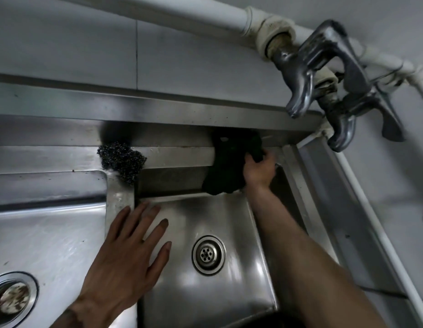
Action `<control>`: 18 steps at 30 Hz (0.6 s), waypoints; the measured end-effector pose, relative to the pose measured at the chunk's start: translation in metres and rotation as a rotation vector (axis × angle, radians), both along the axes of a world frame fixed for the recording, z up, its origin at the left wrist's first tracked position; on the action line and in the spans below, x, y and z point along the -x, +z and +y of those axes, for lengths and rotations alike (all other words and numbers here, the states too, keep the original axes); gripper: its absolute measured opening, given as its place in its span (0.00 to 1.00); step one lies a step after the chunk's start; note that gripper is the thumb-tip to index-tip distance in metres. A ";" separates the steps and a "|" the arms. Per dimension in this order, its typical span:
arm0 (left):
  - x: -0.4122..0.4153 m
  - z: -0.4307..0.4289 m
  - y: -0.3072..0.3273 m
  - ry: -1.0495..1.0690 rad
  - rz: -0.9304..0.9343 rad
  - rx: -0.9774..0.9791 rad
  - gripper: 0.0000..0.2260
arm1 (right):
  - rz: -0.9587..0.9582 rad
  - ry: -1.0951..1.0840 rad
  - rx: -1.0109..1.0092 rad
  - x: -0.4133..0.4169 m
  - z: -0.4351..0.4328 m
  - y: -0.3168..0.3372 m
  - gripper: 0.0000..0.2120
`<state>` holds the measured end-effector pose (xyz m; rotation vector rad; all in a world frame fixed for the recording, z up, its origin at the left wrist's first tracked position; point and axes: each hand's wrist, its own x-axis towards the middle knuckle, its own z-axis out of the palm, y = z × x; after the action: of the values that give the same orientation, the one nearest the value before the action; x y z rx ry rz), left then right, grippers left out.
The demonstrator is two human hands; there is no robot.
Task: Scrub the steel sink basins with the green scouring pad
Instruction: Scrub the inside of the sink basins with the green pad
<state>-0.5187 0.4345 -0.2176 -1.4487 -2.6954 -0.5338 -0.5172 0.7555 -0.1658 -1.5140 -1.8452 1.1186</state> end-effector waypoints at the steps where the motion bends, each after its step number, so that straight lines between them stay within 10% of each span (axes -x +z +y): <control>1: 0.000 0.000 0.000 0.002 0.000 -0.003 0.24 | -0.067 -0.001 -0.077 -0.011 0.018 0.005 0.19; 7: -0.002 0.001 0.004 0.010 0.000 0.000 0.24 | -0.358 -0.002 -0.332 -0.071 0.097 0.024 0.29; 18: -0.003 0.003 0.007 0.015 0.006 0.002 0.25 | -0.488 0.124 -0.369 -0.158 0.091 0.010 0.17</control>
<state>-0.5160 0.4373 -0.2109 -1.4278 -2.7010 -0.5249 -0.3587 0.8463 -0.1562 -1.5537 -2.3355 0.4292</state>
